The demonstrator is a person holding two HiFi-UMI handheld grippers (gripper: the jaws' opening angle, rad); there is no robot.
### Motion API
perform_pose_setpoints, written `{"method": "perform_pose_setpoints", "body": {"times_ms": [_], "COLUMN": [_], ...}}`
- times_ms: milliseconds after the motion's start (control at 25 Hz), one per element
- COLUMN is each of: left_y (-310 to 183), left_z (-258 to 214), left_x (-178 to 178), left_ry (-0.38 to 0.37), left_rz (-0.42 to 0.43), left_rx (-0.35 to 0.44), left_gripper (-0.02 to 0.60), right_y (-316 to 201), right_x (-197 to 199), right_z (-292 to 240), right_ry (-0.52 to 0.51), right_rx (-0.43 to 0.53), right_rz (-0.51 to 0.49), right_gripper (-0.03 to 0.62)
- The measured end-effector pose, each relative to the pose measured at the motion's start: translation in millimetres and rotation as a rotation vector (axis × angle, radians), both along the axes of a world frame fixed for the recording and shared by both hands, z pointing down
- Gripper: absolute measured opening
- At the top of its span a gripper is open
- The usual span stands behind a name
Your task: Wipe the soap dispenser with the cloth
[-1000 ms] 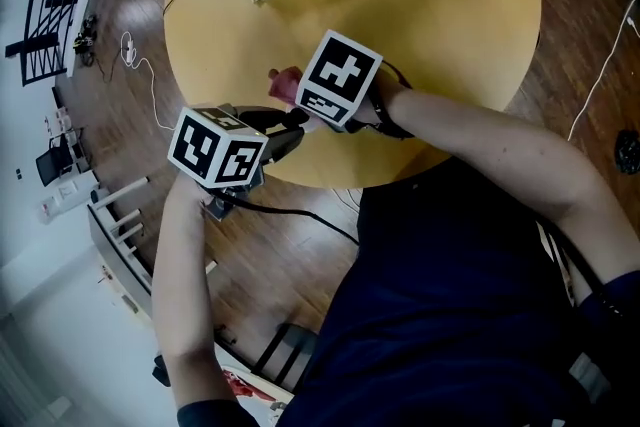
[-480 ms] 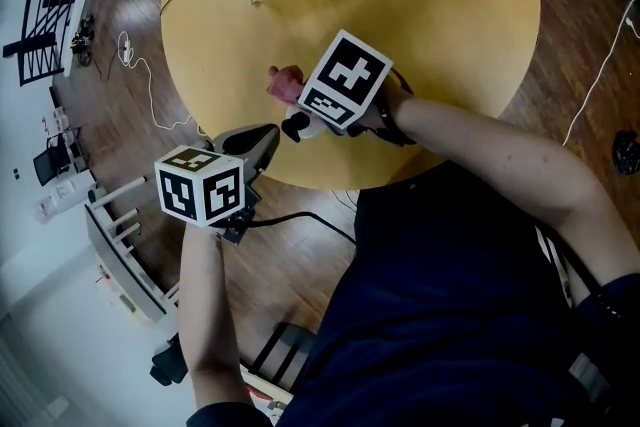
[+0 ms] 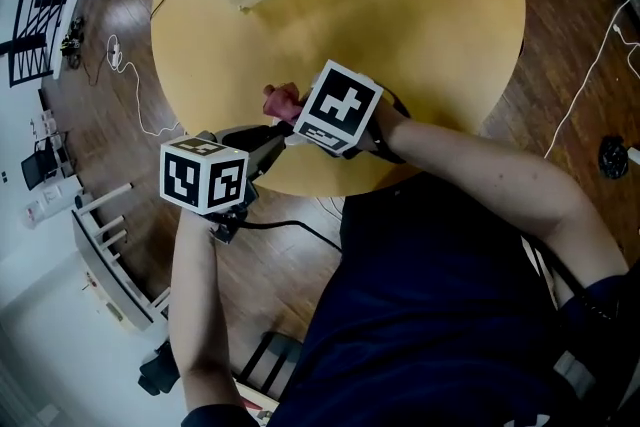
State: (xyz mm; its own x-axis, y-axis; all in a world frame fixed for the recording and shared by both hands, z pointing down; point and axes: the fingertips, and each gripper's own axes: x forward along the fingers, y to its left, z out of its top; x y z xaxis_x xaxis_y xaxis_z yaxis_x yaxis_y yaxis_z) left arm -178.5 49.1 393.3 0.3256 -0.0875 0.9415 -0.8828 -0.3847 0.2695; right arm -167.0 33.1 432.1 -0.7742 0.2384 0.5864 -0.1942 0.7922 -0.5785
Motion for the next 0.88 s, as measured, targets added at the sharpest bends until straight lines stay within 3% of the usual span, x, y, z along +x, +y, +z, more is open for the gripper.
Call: {"method": "perform_pose_setpoints", "body": {"times_ms": [160,320,400,480,600,680,760,880], "left_y": [10.0,10.1,11.2,8.7,-1.3,-0.3,8.5,21.6], "left_z": [0.5,0.7,-0.6,-2.7,-6.8,-6.9,-2.5,5.7], "left_x": [-0.4,7.4,8.5,7.4,2.5,1.8,2.8,6.0], "left_ry": [-0.044,-0.134,-0.183,-0.209,-0.18,-0.138,-0.135,-0.182], "left_rz": [0.134,0.392,0.457,0.447,0.315,0.239,0.238,0.304], "left_rx": [-0.032,-0.03,-0.031,-0.015,0.024,0.005,-0.044,-0.106], "left_gripper": [0.121,0.126,0.124,0.12,0.119,0.153,0.188,0.19], "right_y": [-20.1,-17.0,-7.1,-0.9,8.9,17.3,21.7,8.0], "right_x": [-14.1,-16.2,-10.4,-3.9,3.7,8.5,13.6,15.5], "right_z": [-13.5,1.1,6.1,7.2,8.2,8.5,7.9,-2.0], "right_ry": [-0.076,-0.024,-0.013,-0.007,0.014,0.022,0.023,-0.005], "right_rx": [-0.009,0.015,0.006,-0.01,-0.011,-0.012,-0.022,-0.012], "right_rz": [0.101,0.036,0.03,0.042,0.022,0.001,-0.008,0.037], "right_gripper": [0.066,0.066,0.066,0.066,0.066,0.066,0.066,0.066]}}
